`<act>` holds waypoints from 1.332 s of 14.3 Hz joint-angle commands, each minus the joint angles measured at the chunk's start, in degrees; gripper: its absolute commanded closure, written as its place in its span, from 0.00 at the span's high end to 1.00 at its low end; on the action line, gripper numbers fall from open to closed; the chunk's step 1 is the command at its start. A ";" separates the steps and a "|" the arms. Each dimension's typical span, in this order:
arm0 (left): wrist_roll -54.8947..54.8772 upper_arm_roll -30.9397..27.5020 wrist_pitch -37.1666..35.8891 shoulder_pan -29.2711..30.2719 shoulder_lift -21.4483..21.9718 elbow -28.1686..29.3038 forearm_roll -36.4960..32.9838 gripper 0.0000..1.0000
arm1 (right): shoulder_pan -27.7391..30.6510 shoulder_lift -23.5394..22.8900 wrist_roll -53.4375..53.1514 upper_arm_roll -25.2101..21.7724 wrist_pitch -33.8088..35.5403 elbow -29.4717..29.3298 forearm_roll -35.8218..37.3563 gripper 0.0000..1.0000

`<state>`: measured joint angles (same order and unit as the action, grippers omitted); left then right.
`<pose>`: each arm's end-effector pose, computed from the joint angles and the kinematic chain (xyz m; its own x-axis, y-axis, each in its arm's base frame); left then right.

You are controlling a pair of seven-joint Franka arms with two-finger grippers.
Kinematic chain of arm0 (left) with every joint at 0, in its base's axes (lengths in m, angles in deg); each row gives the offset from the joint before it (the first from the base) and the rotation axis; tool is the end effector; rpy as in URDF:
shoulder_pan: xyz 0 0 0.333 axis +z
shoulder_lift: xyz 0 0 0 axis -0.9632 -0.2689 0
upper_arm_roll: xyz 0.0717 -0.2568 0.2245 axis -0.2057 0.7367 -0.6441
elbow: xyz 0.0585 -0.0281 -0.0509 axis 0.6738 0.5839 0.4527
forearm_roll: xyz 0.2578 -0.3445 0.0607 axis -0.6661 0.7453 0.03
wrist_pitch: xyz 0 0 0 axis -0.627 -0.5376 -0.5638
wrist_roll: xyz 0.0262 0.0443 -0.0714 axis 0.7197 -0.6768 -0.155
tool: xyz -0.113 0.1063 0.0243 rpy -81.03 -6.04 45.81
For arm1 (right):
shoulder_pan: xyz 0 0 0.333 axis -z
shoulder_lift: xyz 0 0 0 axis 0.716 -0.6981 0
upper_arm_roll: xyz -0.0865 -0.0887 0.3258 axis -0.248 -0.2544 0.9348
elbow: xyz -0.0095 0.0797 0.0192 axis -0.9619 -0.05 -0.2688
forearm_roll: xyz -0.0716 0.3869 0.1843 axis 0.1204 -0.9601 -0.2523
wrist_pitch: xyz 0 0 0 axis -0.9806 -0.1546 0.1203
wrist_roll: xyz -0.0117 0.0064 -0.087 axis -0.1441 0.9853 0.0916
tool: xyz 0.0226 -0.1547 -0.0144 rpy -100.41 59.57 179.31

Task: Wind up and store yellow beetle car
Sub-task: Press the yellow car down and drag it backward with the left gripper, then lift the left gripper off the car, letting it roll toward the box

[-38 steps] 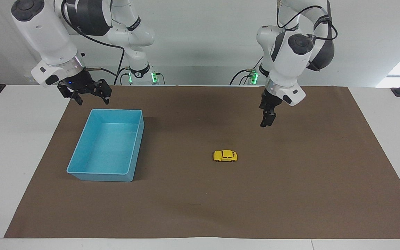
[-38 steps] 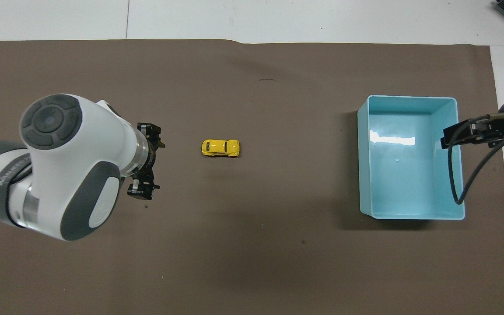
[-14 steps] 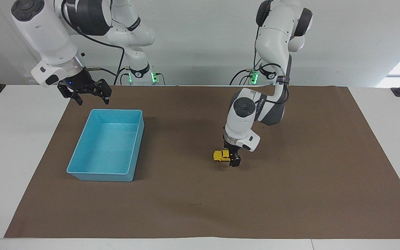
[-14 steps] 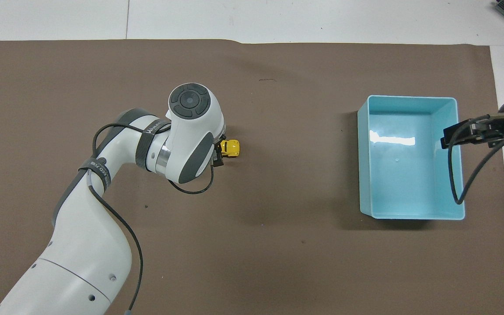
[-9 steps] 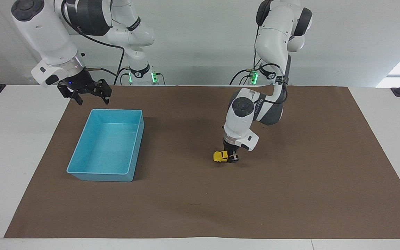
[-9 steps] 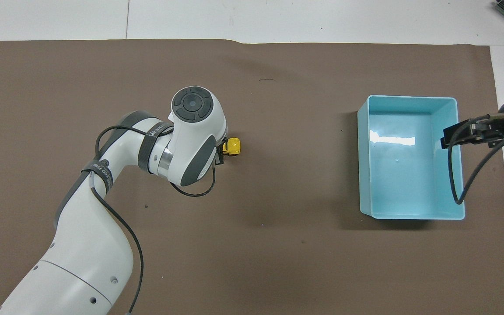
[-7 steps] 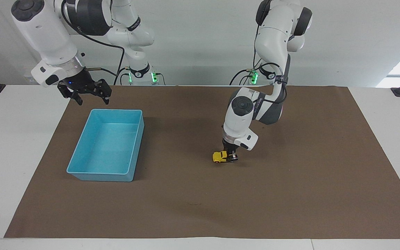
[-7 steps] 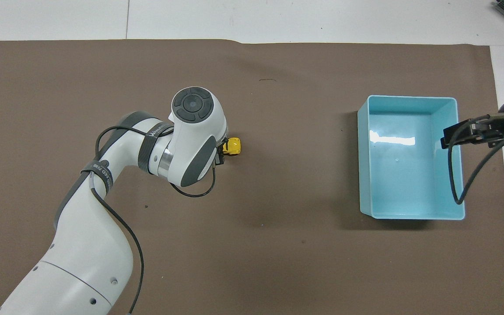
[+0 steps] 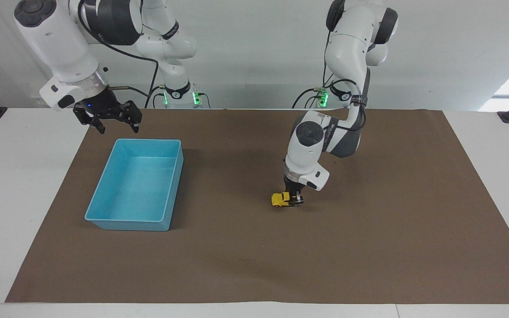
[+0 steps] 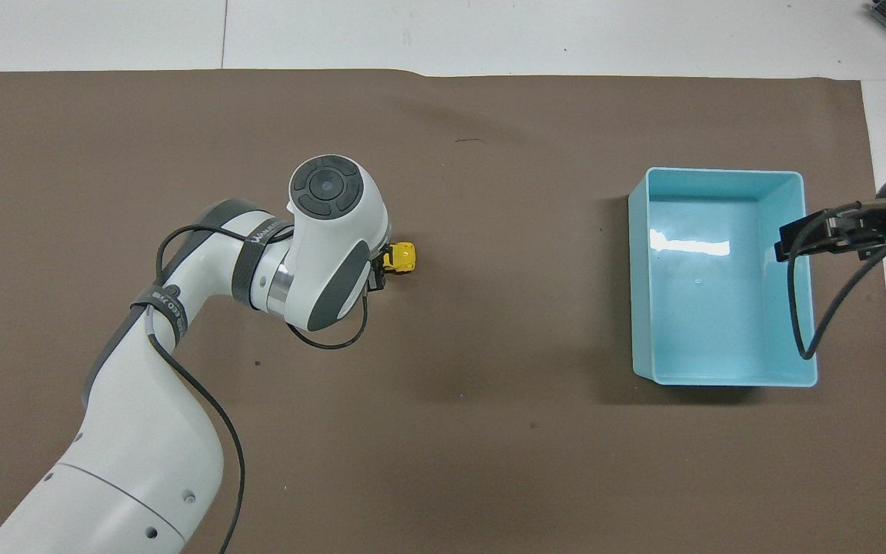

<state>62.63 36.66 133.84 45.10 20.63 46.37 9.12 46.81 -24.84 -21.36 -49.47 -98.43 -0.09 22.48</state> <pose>0.6370 -0.3651 0.2727 -0.0921 0.9951 -0.0357 0.9957 0.0923 0.0027 0.6144 -0.0125 0.5748 0.9979 0.0061 -0.0643 0.0051 -0.9999 -0.0155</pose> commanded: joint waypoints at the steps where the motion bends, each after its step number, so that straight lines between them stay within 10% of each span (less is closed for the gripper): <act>1: -5.02 -0.28 3.73 3.53 0.53 6.34 -0.66 0.11 | 0.32 0.95 -0.22 0.30 -0.56 0.88 -0.27 1.00; 14: -14.61 -0.55 6.55 10.93 1.67 10.74 -0.66 0.23 | 0.32 0.95 -0.22 0.30 -0.47 0.88 -0.27 1.00; 15: -14.53 -0.63 6.38 10.93 1.67 10.57 -0.66 0.33 | 0.32 0.95 -0.14 0.30 -0.47 0.88 -0.27 1.00; 16: -14.44 -0.63 5.85 10.93 1.58 9.79 -0.75 0.80 | 0.32 0.95 -0.22 0.30 -0.47 0.88 -0.27 1.00; 17: -14.96 -0.63 4.98 10.84 1.67 8.56 -0.84 1.00 | 0.32 0.95 -0.14 0.30 -0.47 0.88 -0.27 1.00; 19: -15.14 -0.55 1.82 10.66 2.19 6.45 -0.84 1.00 | 0.32 0.95 -0.22 0.30 -0.47 0.88 -0.27 1.00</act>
<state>48.73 36.18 136.14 55.25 23.96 54.36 9.02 46.81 -24.84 -21.36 -49.47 -98.43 -0.09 22.48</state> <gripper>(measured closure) 0.251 0.000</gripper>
